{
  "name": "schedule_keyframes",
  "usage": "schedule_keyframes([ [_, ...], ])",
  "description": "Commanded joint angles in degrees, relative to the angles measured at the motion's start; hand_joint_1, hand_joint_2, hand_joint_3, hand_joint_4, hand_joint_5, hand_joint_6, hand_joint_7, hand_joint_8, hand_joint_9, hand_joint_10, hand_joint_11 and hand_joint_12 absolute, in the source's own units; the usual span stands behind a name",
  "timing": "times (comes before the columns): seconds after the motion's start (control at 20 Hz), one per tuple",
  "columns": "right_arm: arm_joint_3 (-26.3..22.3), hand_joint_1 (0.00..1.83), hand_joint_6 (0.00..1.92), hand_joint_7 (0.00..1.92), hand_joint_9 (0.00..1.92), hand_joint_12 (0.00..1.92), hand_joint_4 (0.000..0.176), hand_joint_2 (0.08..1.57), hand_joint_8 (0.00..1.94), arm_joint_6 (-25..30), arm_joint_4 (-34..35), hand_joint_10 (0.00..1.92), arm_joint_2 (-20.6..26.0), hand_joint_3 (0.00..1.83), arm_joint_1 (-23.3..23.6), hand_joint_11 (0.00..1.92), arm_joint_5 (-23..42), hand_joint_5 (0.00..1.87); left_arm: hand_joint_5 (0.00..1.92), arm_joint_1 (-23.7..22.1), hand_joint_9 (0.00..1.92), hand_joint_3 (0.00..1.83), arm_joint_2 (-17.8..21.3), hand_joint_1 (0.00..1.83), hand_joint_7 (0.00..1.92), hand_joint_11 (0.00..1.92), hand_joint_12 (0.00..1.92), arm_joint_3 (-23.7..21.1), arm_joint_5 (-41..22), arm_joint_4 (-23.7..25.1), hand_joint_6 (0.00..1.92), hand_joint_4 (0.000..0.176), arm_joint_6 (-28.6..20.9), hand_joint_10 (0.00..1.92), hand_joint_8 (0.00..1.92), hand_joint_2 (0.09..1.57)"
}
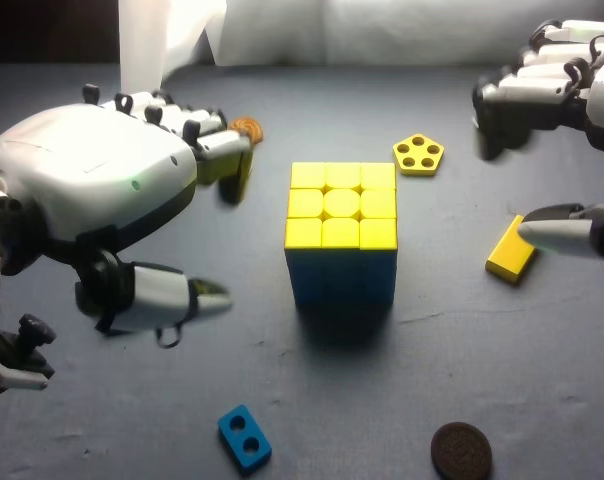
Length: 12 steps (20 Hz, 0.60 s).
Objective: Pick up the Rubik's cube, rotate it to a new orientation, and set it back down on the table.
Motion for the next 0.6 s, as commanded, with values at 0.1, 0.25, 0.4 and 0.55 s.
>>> schedule_keyframes([
  [0.1,-0.25,0.47,0.02,0.21,0.09,0.52,0.0,1.21,0.0,-0.07,0.97,0.16,0.19,0.02,0.37,0.0,6.3,0.06,0.0,-0.97,0.02,0.02,0.08,0.68,0.0,0.0,0.39,0.15,-4.34,1.77,0.0,0.04,0.15,0.01,0.0,1.19],
  [0.25,-0.29,0.45,0.01,0.18,0.12,0.51,0.0,1.23,0.0,-0.26,0.97,0.11,0.17,0.01,0.32,0.0,6.3,0.06,0.0,-1.0,0.03,0.01,-0.09,0.68,0.0,0.0,0.36,0.26,-4.34,1.71,0.0,0.036,0.15,0.01,0.0,1.19],
  [0.4,-0.31,0.46,0.0,0.13,0.12,0.37,0.0,1.23,0.0,-0.74,0.97,0.07,0.1,0.0,0.28,0.0,6.33,0.03,0.0,-0.84,0.06,0.0,-1.07,0.67,0.02,0.0,0.49,0.63,-4.34,-0.88,0.0,0.032,1.76,0.01,0.0,1.2],
  [0.55,-0.31,0.47,0.01,0.14,0.14,0.38,0.0,1.22,0.0,-1.07,0.97,0.04,0.04,0.0,0.21,0.0,6.4,0.06,0.0,-1.51,0.07,0.0,-3.42,0.65,0.01,0.0,0.43,1.56,-4.34,-5.98,0.0,0.038,5.16,0.01,0.0,1.2],
])
